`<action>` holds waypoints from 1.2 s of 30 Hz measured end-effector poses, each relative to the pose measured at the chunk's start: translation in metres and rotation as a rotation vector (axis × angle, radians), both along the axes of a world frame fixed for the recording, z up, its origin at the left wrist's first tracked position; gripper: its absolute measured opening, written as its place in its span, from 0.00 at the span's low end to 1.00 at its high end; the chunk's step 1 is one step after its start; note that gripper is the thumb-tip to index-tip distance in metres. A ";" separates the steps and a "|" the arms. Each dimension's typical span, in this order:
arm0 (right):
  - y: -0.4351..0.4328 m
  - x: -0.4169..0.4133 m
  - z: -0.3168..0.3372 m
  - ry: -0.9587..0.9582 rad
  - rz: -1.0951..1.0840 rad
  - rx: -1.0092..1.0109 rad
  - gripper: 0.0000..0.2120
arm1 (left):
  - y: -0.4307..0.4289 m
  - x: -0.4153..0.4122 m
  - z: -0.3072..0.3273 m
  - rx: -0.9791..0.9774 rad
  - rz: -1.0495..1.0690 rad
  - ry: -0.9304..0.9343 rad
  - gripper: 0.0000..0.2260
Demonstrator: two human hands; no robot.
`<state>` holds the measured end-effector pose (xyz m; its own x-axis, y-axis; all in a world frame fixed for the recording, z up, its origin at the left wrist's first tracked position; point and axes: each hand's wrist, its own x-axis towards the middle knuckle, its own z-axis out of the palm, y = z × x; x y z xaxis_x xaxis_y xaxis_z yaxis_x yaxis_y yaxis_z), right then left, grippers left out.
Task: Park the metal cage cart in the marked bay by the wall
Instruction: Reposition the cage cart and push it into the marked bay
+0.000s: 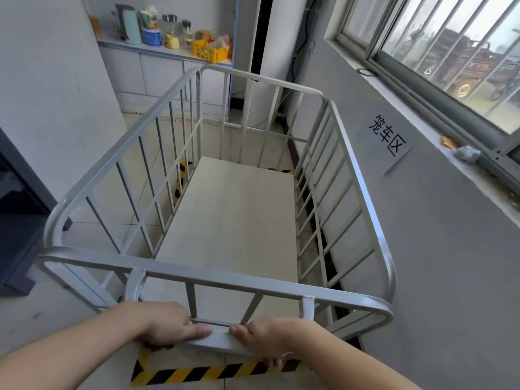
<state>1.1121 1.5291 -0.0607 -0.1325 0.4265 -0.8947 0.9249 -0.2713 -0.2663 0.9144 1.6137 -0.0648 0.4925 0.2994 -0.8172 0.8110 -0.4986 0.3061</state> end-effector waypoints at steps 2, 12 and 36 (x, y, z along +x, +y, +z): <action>-0.003 0.023 0.002 0.015 0.073 0.010 0.27 | -0.007 0.020 -0.002 -0.014 0.039 0.001 0.30; -0.013 0.134 0.017 -0.009 0.233 0.093 0.21 | -0.032 0.129 -0.001 0.051 0.105 -0.051 0.30; -0.011 0.218 -0.004 0.034 0.257 0.037 0.25 | -0.050 0.202 -0.017 0.016 0.225 -0.034 0.34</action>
<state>1.3304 1.5179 -0.0650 -0.2707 0.4074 -0.8722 0.9524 -0.0184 -0.3042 1.1159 1.5641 -0.0820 0.4394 0.4176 -0.7953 0.8915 -0.3115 0.3289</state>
